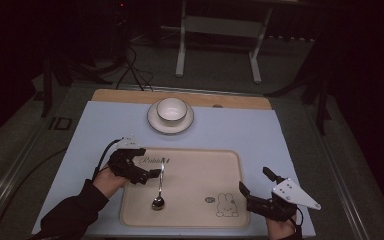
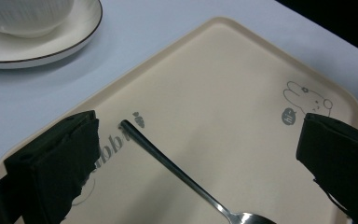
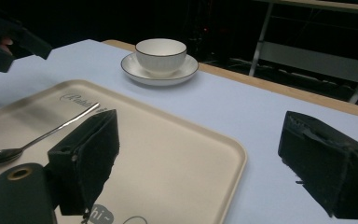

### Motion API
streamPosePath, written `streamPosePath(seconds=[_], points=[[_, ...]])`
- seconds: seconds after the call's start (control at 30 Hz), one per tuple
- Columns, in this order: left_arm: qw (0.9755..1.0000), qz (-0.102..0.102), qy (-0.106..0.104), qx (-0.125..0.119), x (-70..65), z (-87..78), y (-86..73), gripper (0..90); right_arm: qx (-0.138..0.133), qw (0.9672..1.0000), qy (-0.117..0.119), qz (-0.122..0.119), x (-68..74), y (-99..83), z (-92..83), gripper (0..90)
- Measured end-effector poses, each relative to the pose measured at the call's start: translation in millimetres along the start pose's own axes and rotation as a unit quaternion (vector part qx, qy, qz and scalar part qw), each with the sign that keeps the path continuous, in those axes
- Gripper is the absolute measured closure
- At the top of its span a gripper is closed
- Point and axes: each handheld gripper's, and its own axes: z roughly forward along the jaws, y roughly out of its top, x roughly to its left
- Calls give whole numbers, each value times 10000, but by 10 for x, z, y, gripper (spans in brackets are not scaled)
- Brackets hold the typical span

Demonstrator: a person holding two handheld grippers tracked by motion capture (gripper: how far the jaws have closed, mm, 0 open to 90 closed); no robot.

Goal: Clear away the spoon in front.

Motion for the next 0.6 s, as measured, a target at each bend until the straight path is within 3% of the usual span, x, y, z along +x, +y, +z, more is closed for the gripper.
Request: streamPosePath(seconds=[0.17,0.3,0.4,0.6], points=[[9994,-25,231,-253,-37,-126,-43,0,11,10000,5,-5,0,-1,3,123],[9992,111,205,-313,-71,-210,-64,0,26,10000,9,-9,0,-2,4,123],[9993,101,86,-338,-101,-246,-100,0,15,10000,0,-17,5,-1,4,123],[9993,103,117,-350,-130,-294,-175,0,14,10000,16,-32,10,2,2,123]])
